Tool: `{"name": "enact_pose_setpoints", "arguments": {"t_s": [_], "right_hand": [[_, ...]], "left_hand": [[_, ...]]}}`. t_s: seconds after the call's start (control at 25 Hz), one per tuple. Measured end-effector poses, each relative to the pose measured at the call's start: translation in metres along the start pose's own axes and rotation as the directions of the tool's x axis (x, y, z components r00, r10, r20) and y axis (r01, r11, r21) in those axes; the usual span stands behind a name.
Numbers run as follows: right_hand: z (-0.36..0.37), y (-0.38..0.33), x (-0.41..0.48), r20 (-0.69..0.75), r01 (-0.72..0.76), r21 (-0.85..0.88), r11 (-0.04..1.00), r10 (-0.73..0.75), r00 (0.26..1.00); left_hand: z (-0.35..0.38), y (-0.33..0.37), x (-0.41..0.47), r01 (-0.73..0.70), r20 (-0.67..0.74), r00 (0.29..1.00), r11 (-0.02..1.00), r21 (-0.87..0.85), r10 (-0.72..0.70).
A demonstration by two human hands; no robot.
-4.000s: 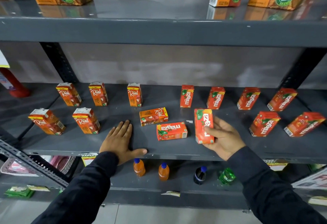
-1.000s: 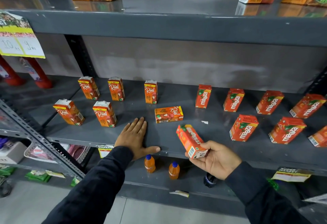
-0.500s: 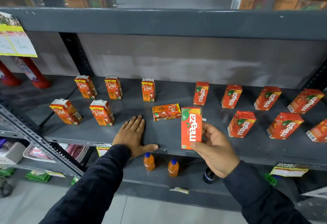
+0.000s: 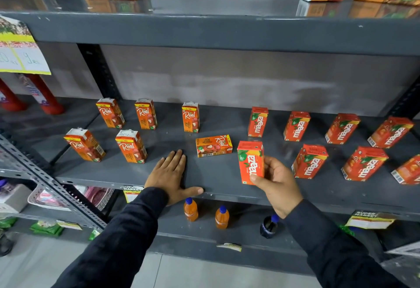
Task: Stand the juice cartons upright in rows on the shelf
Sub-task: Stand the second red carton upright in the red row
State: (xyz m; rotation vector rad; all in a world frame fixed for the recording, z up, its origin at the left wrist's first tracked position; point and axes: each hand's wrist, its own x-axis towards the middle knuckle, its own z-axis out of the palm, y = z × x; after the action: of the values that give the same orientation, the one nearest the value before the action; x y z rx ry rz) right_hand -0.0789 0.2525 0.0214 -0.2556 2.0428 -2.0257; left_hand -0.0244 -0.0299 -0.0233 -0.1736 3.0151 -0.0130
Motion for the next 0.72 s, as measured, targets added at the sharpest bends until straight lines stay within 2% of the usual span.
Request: {"name": "enact_pose_setpoints", "arguments": {"t_s": [0.08,0.28,0.44,0.72], "right_hand": [[-0.006,0.009,0.015,-0.078,0.014,-0.298,0.954,-0.039,0.996],[-0.009,0.028,0.039,-0.118,-0.018,-0.599,0.8,-0.066,0.991],[-0.013,0.031,0.045,-0.079,-0.005,-0.686,0.727,-0.068,0.995],[-0.02,0.027,0.046,-0.031,-0.009,-0.74,0.673,-0.021,0.999]], "left_hand": [[-0.001,0.0,0.001,0.003,0.0,1.0,1.0,0.006,-0.003],[0.002,0.0,0.001,0.007,-0.001,1.0,1.0,0.008,-0.007],[0.003,-0.002,0.001,0.0,-0.006,1.0,1.0,0.006,0.0],[0.004,-0.002,0.002,-0.004,0.006,1.0,1.0,0.0,0.004]]}}
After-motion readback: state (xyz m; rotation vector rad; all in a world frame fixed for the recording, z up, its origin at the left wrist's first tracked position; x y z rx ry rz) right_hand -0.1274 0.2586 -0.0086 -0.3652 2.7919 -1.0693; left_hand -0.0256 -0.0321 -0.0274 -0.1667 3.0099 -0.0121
